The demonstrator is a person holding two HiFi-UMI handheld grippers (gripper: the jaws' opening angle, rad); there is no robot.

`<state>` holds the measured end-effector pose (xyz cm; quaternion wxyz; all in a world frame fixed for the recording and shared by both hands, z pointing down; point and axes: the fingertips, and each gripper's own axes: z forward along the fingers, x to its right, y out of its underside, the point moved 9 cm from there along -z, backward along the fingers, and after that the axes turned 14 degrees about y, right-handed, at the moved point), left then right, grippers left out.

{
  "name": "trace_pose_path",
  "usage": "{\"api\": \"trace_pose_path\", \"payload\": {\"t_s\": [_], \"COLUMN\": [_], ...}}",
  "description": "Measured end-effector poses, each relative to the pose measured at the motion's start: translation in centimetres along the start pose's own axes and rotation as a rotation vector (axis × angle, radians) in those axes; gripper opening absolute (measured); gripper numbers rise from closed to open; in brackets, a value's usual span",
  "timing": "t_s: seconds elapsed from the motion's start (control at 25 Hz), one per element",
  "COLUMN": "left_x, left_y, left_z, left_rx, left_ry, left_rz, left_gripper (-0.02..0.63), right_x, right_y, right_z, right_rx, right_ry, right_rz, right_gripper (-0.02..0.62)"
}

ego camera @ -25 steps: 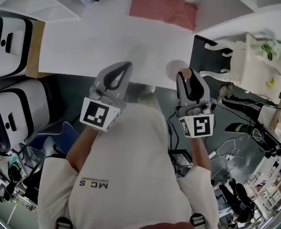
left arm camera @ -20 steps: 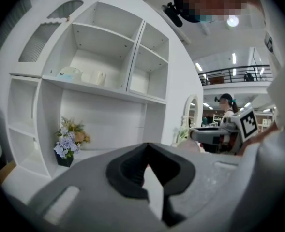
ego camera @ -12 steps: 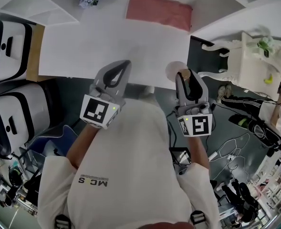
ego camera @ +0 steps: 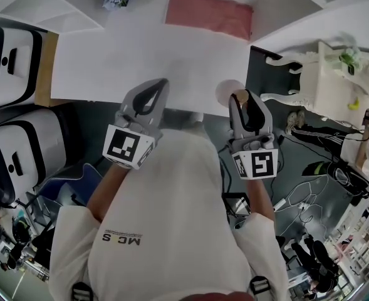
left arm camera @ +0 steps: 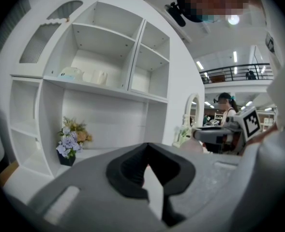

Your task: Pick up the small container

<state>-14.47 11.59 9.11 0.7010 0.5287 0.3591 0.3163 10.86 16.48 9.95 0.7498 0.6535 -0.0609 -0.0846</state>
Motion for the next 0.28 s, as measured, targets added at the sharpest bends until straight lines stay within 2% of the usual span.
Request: {"api": "trace_pose_path", "payload": {"t_s": [0.28], "left_x": [-0.47], "left_y": [0.25], "left_z": [0.13], "left_rx": [0.000], "left_ry": [-0.008], "left_rz": [-0.011], "left_gripper": [-0.002], "right_x": [0.16], "right_y": [0.29], "right_z": [0.74], "right_rx": [0.001], "right_ry": [-0.001], "right_rz": [0.004], "right_gripper": [0.124]}}
